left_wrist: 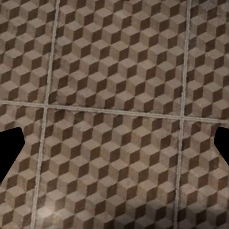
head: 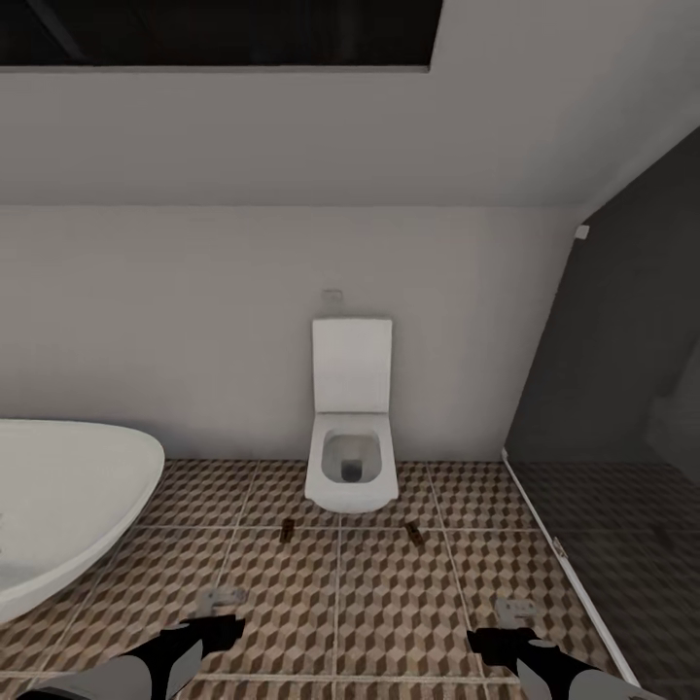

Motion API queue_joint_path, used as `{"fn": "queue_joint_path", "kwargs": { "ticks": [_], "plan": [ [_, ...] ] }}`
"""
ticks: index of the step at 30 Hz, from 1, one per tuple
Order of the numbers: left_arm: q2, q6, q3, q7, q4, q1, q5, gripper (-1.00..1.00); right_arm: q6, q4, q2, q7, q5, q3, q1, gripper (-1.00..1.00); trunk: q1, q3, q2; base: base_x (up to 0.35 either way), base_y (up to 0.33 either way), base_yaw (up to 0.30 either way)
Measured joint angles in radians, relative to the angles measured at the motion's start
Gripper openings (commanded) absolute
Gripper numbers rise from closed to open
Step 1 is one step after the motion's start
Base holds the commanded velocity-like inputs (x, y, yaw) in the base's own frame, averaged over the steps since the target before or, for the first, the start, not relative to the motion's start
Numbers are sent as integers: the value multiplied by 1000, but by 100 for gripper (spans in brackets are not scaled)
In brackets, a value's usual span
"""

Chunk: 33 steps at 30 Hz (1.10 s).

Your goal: Take the four mousetraps from the cabinet in the bathroom and place them on the bathroom floor. Make sure all four end up on the same floor surface, and ensure that at least two of them are either under or directly next to the same bathroom sink.

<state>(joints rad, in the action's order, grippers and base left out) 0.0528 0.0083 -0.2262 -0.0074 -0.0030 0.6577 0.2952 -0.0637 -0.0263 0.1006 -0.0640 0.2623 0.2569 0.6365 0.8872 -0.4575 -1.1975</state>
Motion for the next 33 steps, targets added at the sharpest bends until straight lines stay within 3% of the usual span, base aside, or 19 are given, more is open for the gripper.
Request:
{"fn": "queue_joint_path", "kwargs": {
  "ticks": [13,33],
  "plan": [
    [-1,15,0,-1,1,-44,0,100,10,-2,-2,-1,35,-4,-10,100,0,0,0,-13,0,0],
    [-6,16,0,-7,1,-181,0,100,10,-3,-13,0,61,-6,-220,100,0,0,0,0,0,0]
  ]
}}
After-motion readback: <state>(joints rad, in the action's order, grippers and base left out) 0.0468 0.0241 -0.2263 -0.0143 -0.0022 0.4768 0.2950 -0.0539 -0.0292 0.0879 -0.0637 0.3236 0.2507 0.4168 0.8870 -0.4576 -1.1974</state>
